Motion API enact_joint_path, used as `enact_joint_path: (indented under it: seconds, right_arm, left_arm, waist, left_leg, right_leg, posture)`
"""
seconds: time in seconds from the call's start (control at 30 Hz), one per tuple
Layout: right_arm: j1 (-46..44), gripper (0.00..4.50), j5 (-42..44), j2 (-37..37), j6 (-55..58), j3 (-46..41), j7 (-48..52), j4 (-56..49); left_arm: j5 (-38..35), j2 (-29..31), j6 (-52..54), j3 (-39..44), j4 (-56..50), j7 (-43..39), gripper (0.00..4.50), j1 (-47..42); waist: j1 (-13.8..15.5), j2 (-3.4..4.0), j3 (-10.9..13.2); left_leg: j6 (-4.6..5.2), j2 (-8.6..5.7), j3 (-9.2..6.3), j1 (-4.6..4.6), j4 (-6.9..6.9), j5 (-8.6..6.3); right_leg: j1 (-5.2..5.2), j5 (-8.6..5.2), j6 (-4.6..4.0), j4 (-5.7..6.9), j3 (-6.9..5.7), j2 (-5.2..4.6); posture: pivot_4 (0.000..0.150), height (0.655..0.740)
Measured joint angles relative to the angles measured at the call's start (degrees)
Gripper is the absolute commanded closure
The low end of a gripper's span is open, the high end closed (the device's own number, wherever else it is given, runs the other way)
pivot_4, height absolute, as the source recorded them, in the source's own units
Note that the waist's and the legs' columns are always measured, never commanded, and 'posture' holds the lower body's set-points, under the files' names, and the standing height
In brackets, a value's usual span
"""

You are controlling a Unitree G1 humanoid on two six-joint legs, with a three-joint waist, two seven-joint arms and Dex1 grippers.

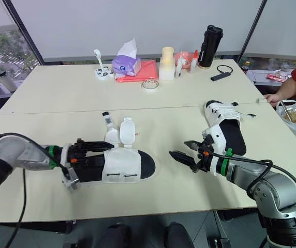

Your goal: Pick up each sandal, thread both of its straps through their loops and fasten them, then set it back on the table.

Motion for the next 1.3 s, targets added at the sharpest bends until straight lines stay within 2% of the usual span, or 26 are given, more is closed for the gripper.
enact_joint_path:
  seconds: [0.2, 0.33, 0.4, 0.5, 0.57, 0.63, 0.8, 0.9, 1.03, 1.13, 1.27, 1.3]
  right_arm:
    - [-1.9, 0.00, -0.8, 0.3, -0.4, 0.1, 0.9, 1.8]
    - [-3.8, 0.00, -1.2, 2.1, -0.9, 0.2, 1.0, 3.2]
    - [-5.4, 0.00, -1.3, 3.2, -1.1, -0.3, 0.2, 4.8]
    - [-8.3, 0.00, -3.4, 4.6, -2.8, -0.6, -1.8, 8.1]
    - [-11.3, 0.00, -6.7, 6.3, -6.3, -1.3, -5.3, 12.4]
    - [-14.4, 0.00, -9.7, 6.7, -9.0, -3.1, -8.7, 17.3]
    - [-14.9, 0.00, -10.9, 6.6, -9.7, -3.3, -7.7, 17.8]
    - [-14.1, 0.00, -11.3, 6.4, -9.5, -1.4, -5.8, 16.0]
    - [-14.0, 0.00, -11.3, 6.2, -8.9, -1.1, -5.0, 14.9]
    - [-13.7, 0.00, -11.2, 5.7, -8.4, -1.0, -3.4, 13.6]
    - [-12.2, 0.00, -11.0, 2.6, -7.8, 0.9, 1.9, 11.3]
    - [-11.5, 0.25, -10.7, 1.3, -7.4, 1.7, 3.9, 10.2]
  left_arm:
    - [-11.4, 0.9, 4.7, 7.1, -0.3, -8.7, 0.06, 3.0]
    - [-25.6, 1.0, 12.4, 11.7, -0.4, -19.8, 0.06, 6.6]
    - [-36.1, -0.4, 19.3, 13.7, -0.2, -27.6, 0.06, 9.4]
    - [-53.2, -3.9, 36.5, 16.5, -4.4, -42.8, 0.06, 13.3]
    - [-65.0, -5.6, 53.2, 17.6, -10.6, -53.0, 0.06, 14.2]
    - [-76.0, -7.1, 69.3, 19.9, -17.7, -59.9, 0.06, 13.3]
    - [-96.4, -11.9, 96.8, 30.9, -30.5, -62.0, 0.06, 9.3]
    - [-105.8, -13.3, 107.6, 36.3, -36.7, -61.9, 0.02, 12.7]
    - [-114.0, -13.6, 117.2, 41.2, -39.5, -63.2, 0.02, 19.5]
    - [-118.9, -13.4, 121.5, 46.7, -39.6, -64.1, 0.02, 21.1]
    - [-119.4, -10.4, 123.8, 48.0, -41.5, -68.4, 0.02, 24.6]
    - [-118.9, -10.1, 123.8, 47.5, -41.8, -69.4, 0.00, 25.2]
  waist:
    - [0.5, -0.01, 0.0]
    - [-0.1, 0.03, 0.0]
    - [-0.8, 0.05, 0.0]
    - [-1.0, 0.05, 0.0]
    - [-1.0, 0.04, 0.0]
    - [-0.7, 0.04, 0.0]
    - [-1.3, 0.04, 0.0]
    - [-2.2, 0.10, 0.0]
    - [-2.6, 0.09, 0.0]
    - [-2.5, 0.09, 0.0]
    - [-2.0, 0.12, 0.0]
    - [-1.7, 0.12, 0.0]
  left_leg:
    - [-0.01, -0.02, 0.01, 0.01, 0.08, 0.00]
    - [0.00, 0.01, 0.02, 0.04, 0.03, 0.00]
    - [0.00, 0.05, 0.01, 0.05, 0.02, 0.00]
    - [0.00, 0.06, -0.01, 0.05, 0.03, 0.00]
    - [-0.01, 0.05, -0.01, 0.02, 0.05, 0.01]
    - [-0.03, 0.03, -0.07, -0.02, 0.08, 0.02]
    - [0.01, 0.04, -0.10, -0.02, 0.03, -0.01]
    - [0.04, 0.08, -0.08, 0.05, -0.05, -0.02]
    - [0.03, 0.12, -0.11, 0.04, -0.05, -0.02]
    - [0.03, 0.09, -0.10, 0.05, -0.02, -0.01]
    - [0.03, 0.04, -0.05, 0.04, -0.02, -0.02]
    - [0.02, 0.04, -0.05, 0.04, -0.03, -0.02]
  right_leg:
    - [0.08, 0.00, 0.00, 0.00, -0.02, -0.03]
    - [0.03, 0.00, -0.01, 0.05, -0.01, 0.01]
    - [0.01, -0.01, -0.02, 0.07, -0.02, 0.04]
    - [0.02, -0.01, -0.02, 0.09, -0.02, 0.05]
    - [0.01, -0.01, -0.02, 0.10, -0.01, 0.04]
    - [0.01, -0.01, -0.02, 0.09, -0.01, 0.03]
    - [-0.03, -0.01, -0.01, 0.07, 0.01, 0.07]
    - [-0.05, -0.01, -0.02, 0.09, 0.09, 0.12]
    - [-0.06, -0.02, -0.04, 0.09, 0.08, 0.17]
    - [-0.03, -0.02, -0.04, 0.08, 0.08, 0.14]
    - [-0.03, -0.03, -0.05, 0.03, 0.09, 0.08]
    - [-0.03, -0.03, -0.06, 0.00, 0.10, 0.09]
  posture:
    - [0.150, 0.7400]
    - [0.150, 0.7400]
    - [0.150, 0.7400]
    - [0.150, 0.7400]
    - [0.150, 0.7400]
    - [0.150, 0.7400]
    - [0.150, 0.7400]
    - [0.150, 0.7400]
    - [0.150, 0.7400]
    - [0.150, 0.7400]
    - [0.150, 0.7400]
    - [0.150, 0.7400]
